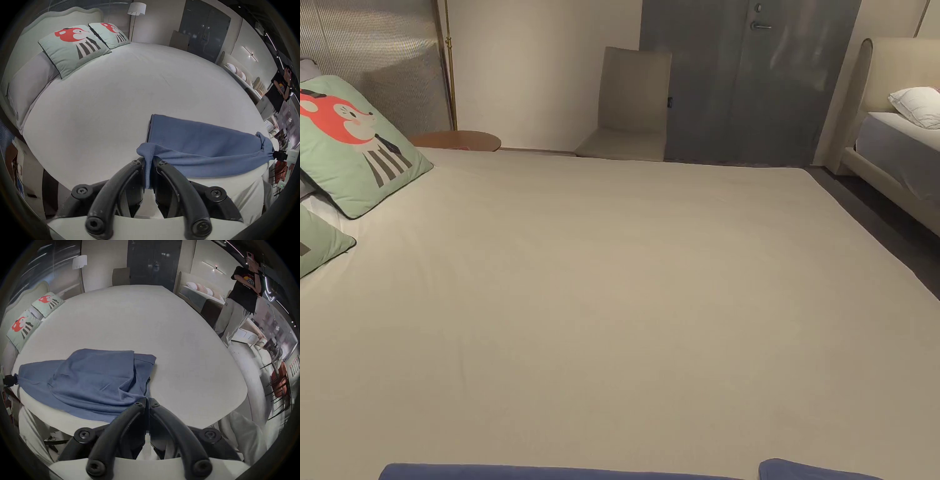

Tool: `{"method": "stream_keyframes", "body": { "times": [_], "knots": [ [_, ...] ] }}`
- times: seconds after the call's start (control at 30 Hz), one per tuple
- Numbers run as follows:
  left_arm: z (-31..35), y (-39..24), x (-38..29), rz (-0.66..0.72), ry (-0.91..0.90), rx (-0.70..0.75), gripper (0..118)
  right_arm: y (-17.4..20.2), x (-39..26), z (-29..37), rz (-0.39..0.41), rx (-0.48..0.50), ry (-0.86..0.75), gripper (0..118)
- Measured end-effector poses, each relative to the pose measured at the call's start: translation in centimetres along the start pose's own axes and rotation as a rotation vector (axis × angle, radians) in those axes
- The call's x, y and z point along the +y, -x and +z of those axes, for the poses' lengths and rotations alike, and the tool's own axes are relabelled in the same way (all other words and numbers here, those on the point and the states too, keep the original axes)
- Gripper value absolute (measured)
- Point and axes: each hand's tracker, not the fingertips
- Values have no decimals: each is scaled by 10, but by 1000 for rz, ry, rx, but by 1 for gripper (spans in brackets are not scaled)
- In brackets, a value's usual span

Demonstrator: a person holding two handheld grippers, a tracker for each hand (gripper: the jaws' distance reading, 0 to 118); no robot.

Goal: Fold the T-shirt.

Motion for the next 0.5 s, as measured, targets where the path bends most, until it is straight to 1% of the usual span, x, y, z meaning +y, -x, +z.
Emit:
{"method": "stream_keyframes", "body": {
  "times": [0.07,0.13,0.17,0.2,0.23,0.27,0.3,0.33,0.4,0.43,0.47,0.5],
  "knots": [
    [-3,1,-3,7,5,0,4,0,-2,-4,3,-10,7,1],
    [-5,4,-5,28,2,3,27,1,-3,-8,4,-20,14,1],
    [-6,7,-6,27,-2,42,39,2,-4,-9,7,-29,18,2],
    [-5,9,-6,15,-8,70,57,1,-6,-7,1,-24,7,6],
    [-1,10,-5,20,-24,68,71,0,-6,-5,-21,-14,-7,21],
    [4,10,-4,28,-55,80,82,-1,-4,0,-62,-8,-38,47],
    [11,9,-1,38,-99,82,93,-1,-2,8,-86,-21,-84,82],
    [21,6,3,47,-150,70,98,0,1,17,-94,-39,-142,96],
    [42,-3,14,50,-264,43,100,6,11,36,-99,-58,-281,100],
    [53,-10,20,37,-332,33,101,11,16,48,-95,-53,-363,100],
    [63,-18,24,22,-393,27,101,17,21,58,-91,-60,-427,98],
    [72,-27,29,1,-456,17,101,25,26,67,-86,-77,-489,99]
  ]
}}
